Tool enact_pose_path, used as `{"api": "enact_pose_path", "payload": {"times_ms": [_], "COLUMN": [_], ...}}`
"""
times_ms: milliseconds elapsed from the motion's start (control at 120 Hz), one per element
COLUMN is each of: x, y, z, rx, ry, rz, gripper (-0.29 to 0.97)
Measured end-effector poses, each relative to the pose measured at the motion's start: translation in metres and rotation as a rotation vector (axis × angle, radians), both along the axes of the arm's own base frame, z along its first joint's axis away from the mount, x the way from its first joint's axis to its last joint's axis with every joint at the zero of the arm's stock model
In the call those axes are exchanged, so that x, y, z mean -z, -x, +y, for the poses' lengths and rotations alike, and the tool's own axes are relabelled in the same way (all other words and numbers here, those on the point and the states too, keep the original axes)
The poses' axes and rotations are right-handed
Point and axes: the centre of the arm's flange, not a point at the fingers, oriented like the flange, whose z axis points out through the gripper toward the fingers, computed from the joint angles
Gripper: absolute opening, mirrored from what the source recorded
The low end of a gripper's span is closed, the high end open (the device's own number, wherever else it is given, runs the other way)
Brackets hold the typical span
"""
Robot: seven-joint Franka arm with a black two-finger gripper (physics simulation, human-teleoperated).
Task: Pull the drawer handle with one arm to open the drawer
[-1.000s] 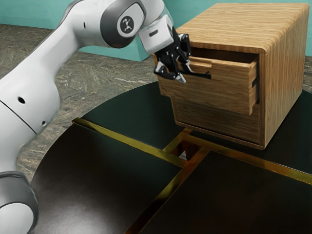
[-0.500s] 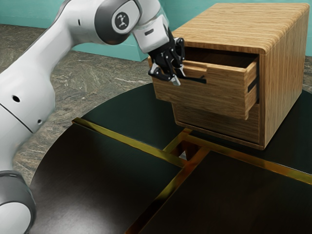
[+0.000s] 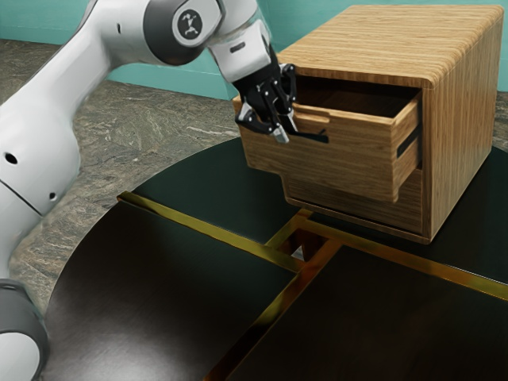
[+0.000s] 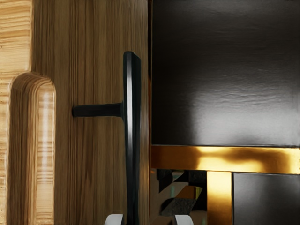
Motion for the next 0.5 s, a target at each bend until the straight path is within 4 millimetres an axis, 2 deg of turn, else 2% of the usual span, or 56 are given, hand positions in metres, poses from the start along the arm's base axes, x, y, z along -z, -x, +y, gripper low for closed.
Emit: {"api": "enact_pose_path", "payload": {"times_ms": [500], "x": [0.002], "y": [0.018], "z": [-0.003], "rx": [-0.02], "ry": [0.018], "rz": [0.059], "gripper": [0.05]}}
